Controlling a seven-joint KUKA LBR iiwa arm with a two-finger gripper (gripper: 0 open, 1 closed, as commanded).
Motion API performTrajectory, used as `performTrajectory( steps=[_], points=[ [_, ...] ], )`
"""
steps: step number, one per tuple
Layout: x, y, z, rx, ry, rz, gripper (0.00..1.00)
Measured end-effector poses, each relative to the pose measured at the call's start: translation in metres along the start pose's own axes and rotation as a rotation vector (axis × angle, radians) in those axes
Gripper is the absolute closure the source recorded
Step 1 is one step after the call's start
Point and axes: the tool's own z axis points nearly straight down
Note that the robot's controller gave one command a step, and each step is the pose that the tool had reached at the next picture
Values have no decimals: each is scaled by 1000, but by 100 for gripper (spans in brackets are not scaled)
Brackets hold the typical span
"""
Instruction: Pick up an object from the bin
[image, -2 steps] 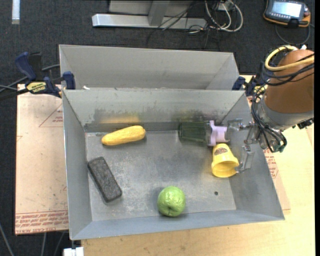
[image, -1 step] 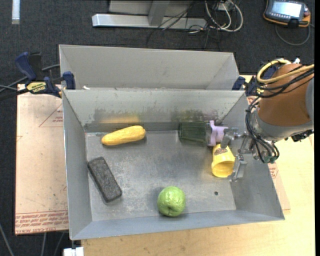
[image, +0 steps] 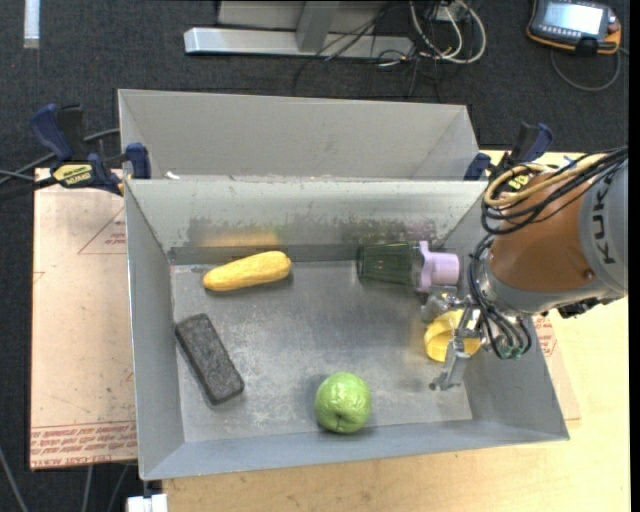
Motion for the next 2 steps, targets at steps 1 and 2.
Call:
performTrajectory(
  steps=[1, 2],
  points=[
    [-9, -5, 20, -2, 13, -134, 0],
    [-44, -11, 38, -34, 19, 58, 100]
  ],
)
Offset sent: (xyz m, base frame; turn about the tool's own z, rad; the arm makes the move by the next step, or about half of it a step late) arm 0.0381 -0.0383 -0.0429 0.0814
